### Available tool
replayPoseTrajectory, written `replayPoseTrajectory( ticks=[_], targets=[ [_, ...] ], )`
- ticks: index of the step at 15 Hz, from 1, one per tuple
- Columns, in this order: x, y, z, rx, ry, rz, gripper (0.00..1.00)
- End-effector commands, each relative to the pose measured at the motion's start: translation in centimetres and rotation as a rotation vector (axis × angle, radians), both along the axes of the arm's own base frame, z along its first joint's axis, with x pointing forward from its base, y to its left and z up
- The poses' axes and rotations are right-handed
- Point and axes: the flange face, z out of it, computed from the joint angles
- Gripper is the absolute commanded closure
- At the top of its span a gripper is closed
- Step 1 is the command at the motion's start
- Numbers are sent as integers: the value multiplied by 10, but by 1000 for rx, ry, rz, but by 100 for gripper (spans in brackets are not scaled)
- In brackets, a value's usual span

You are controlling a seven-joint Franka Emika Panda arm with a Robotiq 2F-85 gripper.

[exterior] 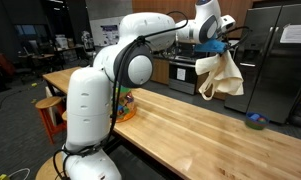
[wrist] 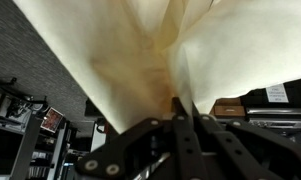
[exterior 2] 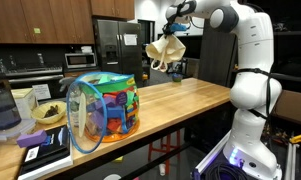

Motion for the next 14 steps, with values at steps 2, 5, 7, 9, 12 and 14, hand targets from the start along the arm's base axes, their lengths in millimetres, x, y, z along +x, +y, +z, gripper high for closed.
replayPoseTrajectory(
  ticks=[2,5,7,9,12,14],
  targets=[
    [-5,2,-28,-16,40,-36,99],
    [-7,29,-71,-10,105,-24,99],
    [-11,52,-99,-1,137,1,99],
    [-18,70,-125,25,163,29,99],
    [-42,96,-174,101,229,93,99],
    [-64,106,-210,189,276,118,99]
  ],
)
